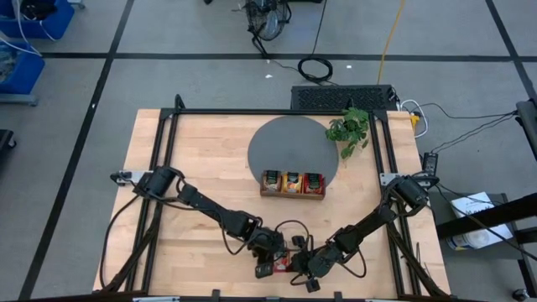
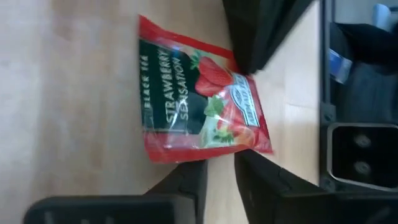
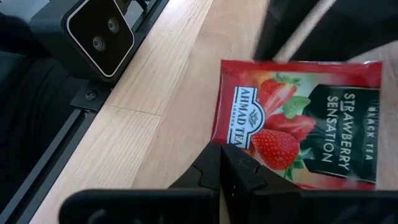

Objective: Pick & Place Tea
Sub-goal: Put the red tea bag into the middle wooden organizer

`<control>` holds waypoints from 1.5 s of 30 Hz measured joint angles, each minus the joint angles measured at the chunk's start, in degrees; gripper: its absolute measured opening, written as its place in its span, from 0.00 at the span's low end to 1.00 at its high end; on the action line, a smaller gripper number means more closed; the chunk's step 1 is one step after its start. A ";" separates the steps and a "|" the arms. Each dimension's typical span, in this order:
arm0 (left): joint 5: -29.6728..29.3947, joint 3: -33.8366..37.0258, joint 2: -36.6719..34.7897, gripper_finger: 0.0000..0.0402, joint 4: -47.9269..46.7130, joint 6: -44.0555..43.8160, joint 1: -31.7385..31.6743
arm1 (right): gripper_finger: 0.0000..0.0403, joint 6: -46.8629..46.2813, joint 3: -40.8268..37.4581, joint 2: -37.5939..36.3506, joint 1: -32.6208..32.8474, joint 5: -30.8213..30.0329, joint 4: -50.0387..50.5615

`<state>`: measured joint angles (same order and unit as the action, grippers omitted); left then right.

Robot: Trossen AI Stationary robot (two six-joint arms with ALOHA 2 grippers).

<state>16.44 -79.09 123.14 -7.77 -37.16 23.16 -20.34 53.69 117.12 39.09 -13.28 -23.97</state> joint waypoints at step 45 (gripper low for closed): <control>-5.30 -0.28 -0.60 0.49 -2.50 -2.59 -2.82 | 0.00 -0.02 0.00 0.00 0.00 0.13 -0.04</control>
<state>11.15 -79.37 122.54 -10.27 -39.75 20.34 -20.36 53.68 117.12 39.10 -13.15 -24.01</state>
